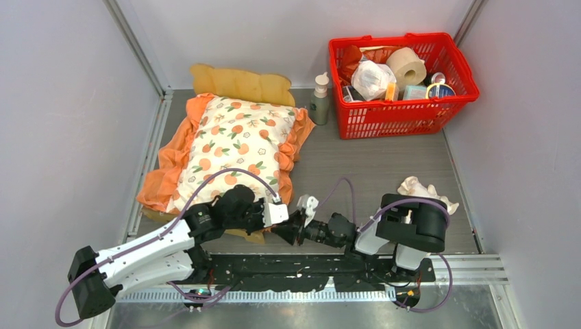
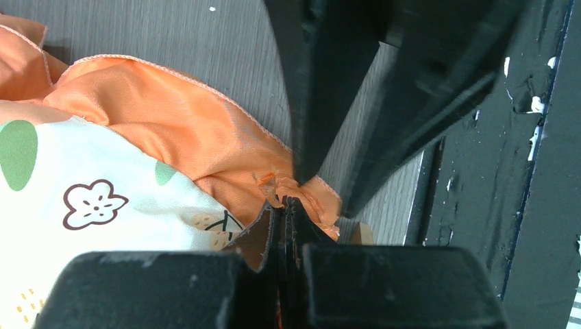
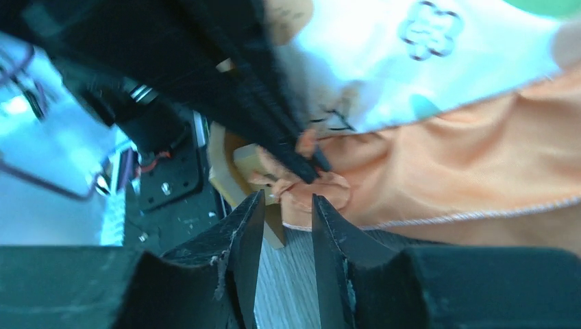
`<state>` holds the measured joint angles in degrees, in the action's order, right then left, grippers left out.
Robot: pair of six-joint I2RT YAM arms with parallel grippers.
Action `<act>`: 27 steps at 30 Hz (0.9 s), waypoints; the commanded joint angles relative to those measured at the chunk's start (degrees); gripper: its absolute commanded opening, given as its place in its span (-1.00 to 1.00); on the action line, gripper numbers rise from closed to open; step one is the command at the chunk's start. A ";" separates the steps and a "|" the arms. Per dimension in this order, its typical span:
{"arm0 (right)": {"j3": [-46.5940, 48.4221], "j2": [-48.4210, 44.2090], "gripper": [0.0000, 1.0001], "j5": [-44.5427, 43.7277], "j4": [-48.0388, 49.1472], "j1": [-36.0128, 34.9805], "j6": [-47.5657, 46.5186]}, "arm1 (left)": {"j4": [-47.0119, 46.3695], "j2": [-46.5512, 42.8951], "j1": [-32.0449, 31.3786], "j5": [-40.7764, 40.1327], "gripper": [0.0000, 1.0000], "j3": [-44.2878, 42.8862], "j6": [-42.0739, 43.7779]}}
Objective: Set up the pet bed
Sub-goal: Tie the ropes to the bed frame.
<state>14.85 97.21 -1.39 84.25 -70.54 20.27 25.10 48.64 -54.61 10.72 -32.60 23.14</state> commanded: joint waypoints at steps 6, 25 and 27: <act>2.09 1.73 -0.24 2.26 8.63 -8.23 -51.62 | 0.94 1.16 0.38 1.27 -1.00 -2.13 -1.07; 7.82 9.51 -0.38 -11.41 8.65 -14.48 -77.46 | 2.84 2.73 0.74 1.90 -1.00 -3.61 -1.51; 8.10 9.80 -0.39 -11.17 8.61 -14.59 -77.78 | 2.76 2.53 0.74 1.79 -1.00 -3.53 -1.49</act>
<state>21.04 106.41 -11.31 84.36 -84.88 -54.04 26.72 51.27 -54.24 11.84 -34.48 22.41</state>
